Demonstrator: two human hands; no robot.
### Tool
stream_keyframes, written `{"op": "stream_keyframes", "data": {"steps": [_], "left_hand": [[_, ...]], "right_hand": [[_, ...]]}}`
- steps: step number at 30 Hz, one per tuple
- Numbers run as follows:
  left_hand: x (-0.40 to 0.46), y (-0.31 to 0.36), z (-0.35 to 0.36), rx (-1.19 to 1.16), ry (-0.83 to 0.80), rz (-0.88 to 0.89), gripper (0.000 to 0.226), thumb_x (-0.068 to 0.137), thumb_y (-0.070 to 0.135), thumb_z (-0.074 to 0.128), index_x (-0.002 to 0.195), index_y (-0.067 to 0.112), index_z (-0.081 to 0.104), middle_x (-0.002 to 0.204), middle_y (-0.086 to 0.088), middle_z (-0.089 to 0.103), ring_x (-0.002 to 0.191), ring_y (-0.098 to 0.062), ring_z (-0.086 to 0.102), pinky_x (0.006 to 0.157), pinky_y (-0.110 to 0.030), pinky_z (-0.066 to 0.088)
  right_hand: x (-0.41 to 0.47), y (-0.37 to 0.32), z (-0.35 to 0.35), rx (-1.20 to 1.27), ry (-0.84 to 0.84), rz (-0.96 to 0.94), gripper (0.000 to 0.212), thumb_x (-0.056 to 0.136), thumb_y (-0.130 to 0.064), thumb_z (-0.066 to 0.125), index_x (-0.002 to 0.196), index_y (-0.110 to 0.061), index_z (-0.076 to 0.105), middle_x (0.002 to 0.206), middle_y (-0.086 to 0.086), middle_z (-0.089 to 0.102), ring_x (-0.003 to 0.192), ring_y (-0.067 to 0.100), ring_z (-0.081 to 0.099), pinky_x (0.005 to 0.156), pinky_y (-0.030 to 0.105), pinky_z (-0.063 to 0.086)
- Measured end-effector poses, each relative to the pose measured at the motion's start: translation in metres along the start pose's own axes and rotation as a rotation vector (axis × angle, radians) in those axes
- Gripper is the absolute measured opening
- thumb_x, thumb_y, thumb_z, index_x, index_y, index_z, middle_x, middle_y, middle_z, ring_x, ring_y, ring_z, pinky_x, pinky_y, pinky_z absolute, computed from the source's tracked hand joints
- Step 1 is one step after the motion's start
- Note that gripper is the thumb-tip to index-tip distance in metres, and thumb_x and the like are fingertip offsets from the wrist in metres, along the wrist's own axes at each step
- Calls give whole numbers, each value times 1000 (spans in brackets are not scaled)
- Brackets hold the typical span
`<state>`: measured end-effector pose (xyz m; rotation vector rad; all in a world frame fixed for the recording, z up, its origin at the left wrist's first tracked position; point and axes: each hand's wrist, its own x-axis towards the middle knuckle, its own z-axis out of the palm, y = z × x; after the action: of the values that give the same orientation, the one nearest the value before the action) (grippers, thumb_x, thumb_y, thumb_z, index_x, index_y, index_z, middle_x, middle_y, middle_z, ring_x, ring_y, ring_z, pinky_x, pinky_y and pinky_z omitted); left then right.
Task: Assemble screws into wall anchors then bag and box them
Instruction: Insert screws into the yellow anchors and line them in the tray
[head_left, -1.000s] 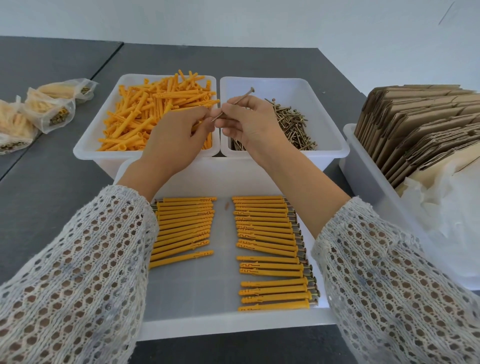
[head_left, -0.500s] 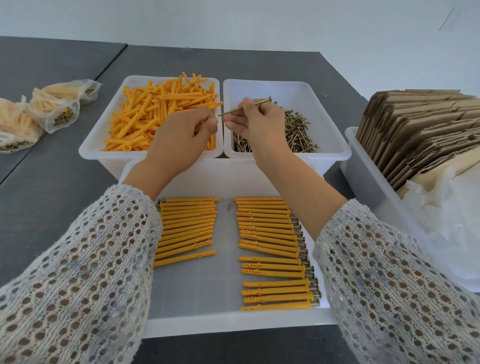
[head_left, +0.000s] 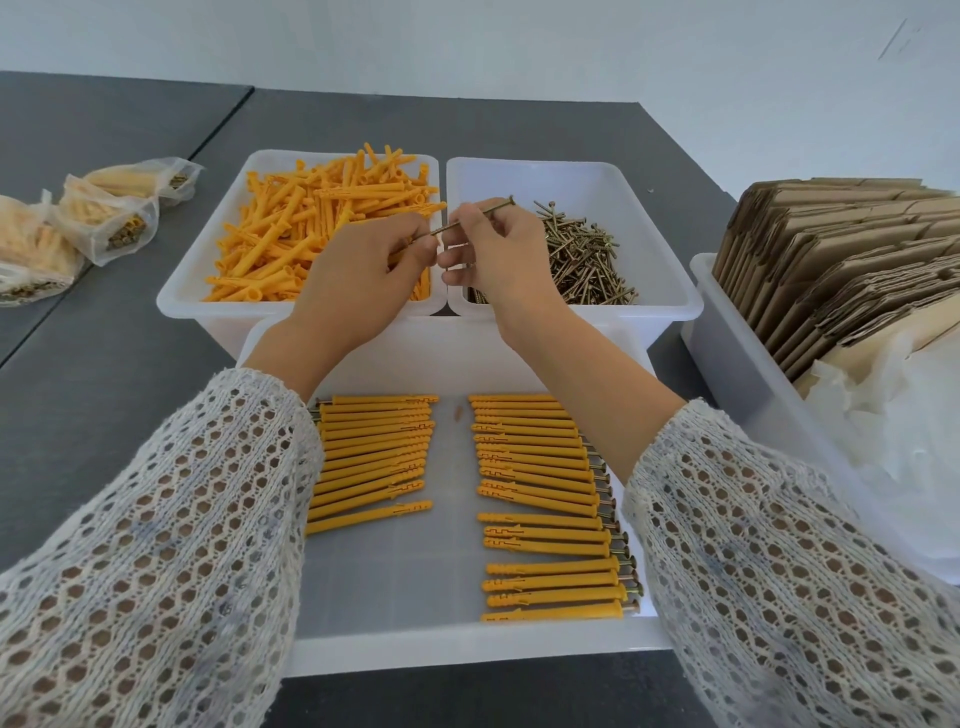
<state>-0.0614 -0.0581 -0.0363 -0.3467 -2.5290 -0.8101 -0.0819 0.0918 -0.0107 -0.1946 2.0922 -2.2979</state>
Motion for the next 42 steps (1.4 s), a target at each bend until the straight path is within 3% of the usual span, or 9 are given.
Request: {"op": "stream_keyframes", "data": {"steps": [5, 11, 30, 34, 39, 42], "left_hand": [[0, 0, -1, -46, 30, -24, 29, 105, 32, 43, 88, 20, 63, 60, 9, 47, 55, -3, 41, 53, -29, 28], [-1, 0, -1, -22, 23, -21, 26, 104, 28, 44, 87, 19, 62, 59, 11, 45, 56, -1, 43, 53, -28, 25], [-2, 2, -2, -1, -8, 1, 27, 105, 32, 45, 88, 20, 62, 58, 11, 45, 55, 0, 43, 52, -28, 25], [-1, 2, -2, -6, -7, 4, 25, 104, 30, 45, 86, 23, 60, 60, 11, 46, 56, -3, 42, 53, -28, 26], [-2, 3, -2, -2, 0, 22, 22, 104, 29, 45, 84, 26, 57, 61, 14, 46, 57, 1, 43, 53, -27, 27], [-2, 3, -2, -6, -2, 36, 22, 104, 28, 46, 86, 26, 57, 63, 14, 48, 59, -1, 44, 54, -28, 29]], "right_hand": [[4, -4, -7, 89, 103, 16, 19, 105, -12, 43, 103, 1, 57, 76, 12, 62, 55, 16, 60, 52, 27, 56], [2, -4, -5, 45, 39, 16, 19, 105, -11, 41, 99, 0, 56, 73, 11, 61, 52, 18, 60, 52, 27, 56], [6, 0, -6, 84, 122, -40, 17, 104, -10, 44, 91, -5, 54, 71, 11, 60, 49, 13, 59, 50, 27, 55], [3, 2, -4, 39, 44, -40, 16, 103, -9, 45, 94, -2, 56, 71, 11, 60, 48, 13, 60, 50, 26, 55], [2, 5, -1, -17, -22, -50, 21, 102, -8, 47, 84, -8, 57, 73, 12, 61, 49, 14, 60, 50, 25, 54], [4, 5, -2, -60, -48, -16, 16, 102, -10, 49, 91, -5, 60, 75, 9, 61, 51, 13, 59, 50, 24, 52]]}}
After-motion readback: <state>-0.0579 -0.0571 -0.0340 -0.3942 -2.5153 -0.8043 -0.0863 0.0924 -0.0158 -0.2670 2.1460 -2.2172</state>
